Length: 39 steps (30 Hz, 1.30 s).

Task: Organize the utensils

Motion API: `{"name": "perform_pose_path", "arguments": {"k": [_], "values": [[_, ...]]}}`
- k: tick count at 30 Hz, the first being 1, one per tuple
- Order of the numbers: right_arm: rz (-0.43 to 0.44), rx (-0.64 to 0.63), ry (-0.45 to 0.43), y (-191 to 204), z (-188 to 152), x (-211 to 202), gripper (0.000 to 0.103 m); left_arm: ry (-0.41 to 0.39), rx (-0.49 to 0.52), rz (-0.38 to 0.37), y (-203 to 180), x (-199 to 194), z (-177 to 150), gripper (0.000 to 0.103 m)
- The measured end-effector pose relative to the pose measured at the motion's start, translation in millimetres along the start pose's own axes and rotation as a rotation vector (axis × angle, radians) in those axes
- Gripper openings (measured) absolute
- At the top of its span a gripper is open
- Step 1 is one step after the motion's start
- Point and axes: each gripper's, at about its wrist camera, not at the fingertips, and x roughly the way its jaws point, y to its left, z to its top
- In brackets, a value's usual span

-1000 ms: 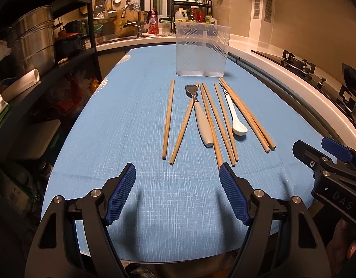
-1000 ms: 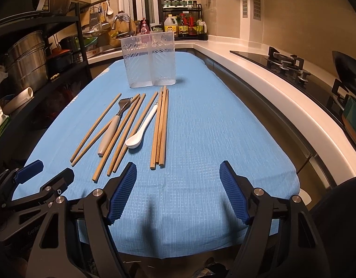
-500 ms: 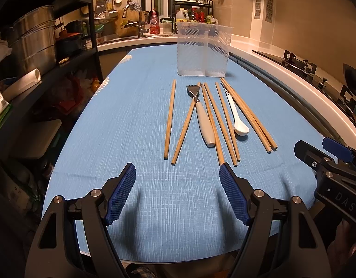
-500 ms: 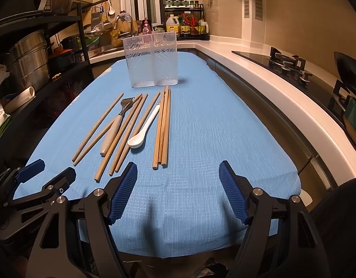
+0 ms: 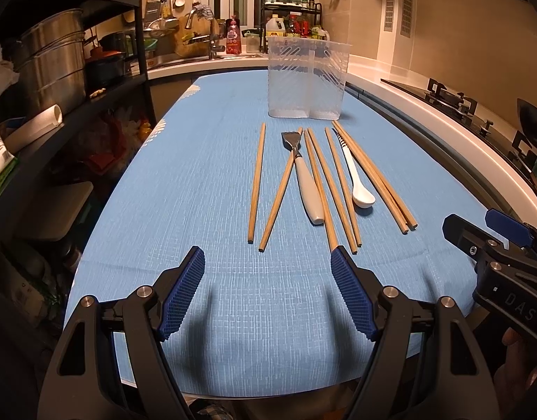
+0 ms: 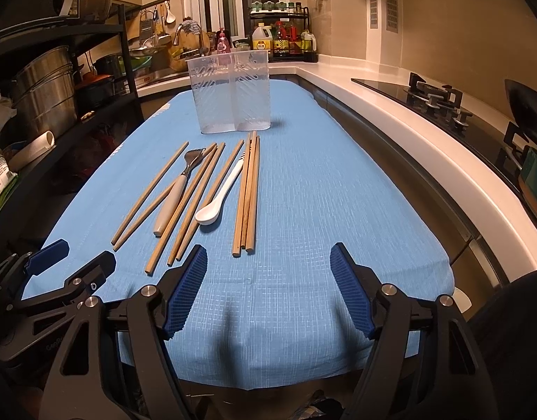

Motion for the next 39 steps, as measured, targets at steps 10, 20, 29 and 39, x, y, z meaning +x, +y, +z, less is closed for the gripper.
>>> {"name": "perform_pose_path", "arguments": {"k": [10,20,29,39], "values": [[-0.005,-0.005,-0.001,-1,2,1,0.072,-0.005,-0.001,-0.001,1,0,1,0.073],[-0.016,0.0,-0.01,-3,2,0,0.072,-0.002,-0.018,-0.003,2,1,1,0.073],[-0.072,0.052,-0.036,-14,5,5,0.046,-0.01,-0.051,0.044,6,5,1,0.053],[0.058,0.146,0.073,-15,26,57,0.011,-0.007,-0.093,0.026,15,31,20,0.017]]}}
